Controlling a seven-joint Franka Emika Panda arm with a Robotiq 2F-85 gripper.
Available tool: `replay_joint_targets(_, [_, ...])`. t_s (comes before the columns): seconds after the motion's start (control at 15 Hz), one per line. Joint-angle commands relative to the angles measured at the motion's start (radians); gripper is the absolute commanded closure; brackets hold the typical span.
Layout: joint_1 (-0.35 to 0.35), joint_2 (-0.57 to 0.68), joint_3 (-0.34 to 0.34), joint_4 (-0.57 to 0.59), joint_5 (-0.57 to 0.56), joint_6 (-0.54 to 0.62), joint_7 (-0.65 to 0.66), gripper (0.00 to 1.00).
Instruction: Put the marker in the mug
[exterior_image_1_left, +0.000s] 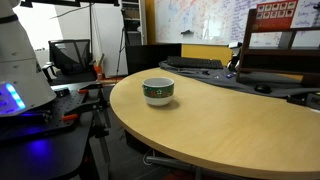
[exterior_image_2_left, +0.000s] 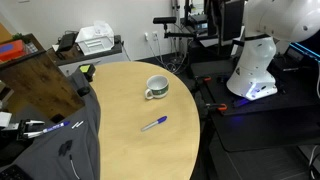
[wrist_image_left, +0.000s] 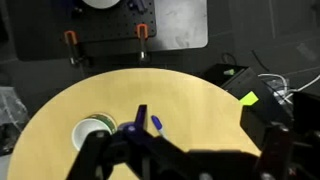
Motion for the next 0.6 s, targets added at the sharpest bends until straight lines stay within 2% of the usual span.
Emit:
replay_joint_targets(0.0, [-0.004,0.000,0.003,0.002,0.001,-0.002,-0.002,0.00])
replay_joint_targets(0.47, [-0.004,0.000,0.003,0.002,0.001,-0.002,-0.002,0.00])
replay_joint_targets(0.53, [0.002,0.013,-0.005,0.006,-0.004,-0.015,-0.033,0.00])
